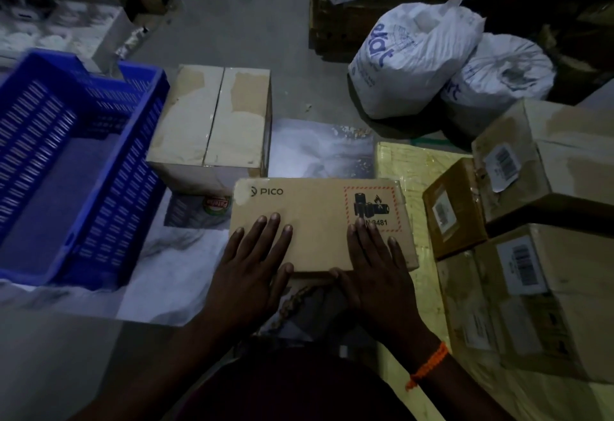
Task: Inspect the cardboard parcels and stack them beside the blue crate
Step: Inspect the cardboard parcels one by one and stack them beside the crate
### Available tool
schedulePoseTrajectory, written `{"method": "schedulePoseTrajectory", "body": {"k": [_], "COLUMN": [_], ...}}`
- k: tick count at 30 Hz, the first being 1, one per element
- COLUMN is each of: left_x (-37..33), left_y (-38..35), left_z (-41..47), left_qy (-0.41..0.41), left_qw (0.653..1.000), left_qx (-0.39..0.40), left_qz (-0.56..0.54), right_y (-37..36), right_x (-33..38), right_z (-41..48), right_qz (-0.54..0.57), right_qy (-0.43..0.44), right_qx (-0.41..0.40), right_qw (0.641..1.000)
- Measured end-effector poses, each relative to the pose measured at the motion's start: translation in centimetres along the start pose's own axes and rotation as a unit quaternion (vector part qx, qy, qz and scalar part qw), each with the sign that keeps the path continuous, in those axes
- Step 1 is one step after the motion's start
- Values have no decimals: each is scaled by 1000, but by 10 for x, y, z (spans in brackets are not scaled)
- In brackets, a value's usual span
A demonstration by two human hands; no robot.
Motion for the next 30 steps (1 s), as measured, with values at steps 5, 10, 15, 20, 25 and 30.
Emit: {"method": "schedulePoseTrajectory", "body": {"k": [5, 10, 15, 20, 25, 30], "left_x": [6, 50, 50, 53, 46, 57], "left_y": [14, 19, 21, 30, 26, 8], "left_z": [9, 32, 42, 21, 1, -23], "left_qy": [44, 250, 327, 350, 386, 399], "left_qw": [995, 906, 797, 737, 702, 689], "left_qx": [-11, 4, 94, 61, 70, 75], "left_qz": [-93, -342, -498, -575, -594, -600], "right_y": [17, 32, 28, 38, 33, 4], "right_x": [-22, -95, -95, -97, -82, -87], "right_z": [15, 32, 36, 6, -20, -54], "right_qz": [60, 287, 528, 543, 597, 575], "right_qy": [-8, -280, -323, -338, -354, -348], "right_qx": [-14, -31, -11, -122, -118, -138], "right_qw": [998, 916, 786, 759, 710, 728]}}
Point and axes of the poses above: each hand's wrist, its own z-axis towards the middle knuckle, its own y-axis out of the back of the hand, x = y × z, the point moved 6 cm from there along z, towards the middle knuckle, and after that the axes turned 9 degrees about y, right-handed, at the moved point
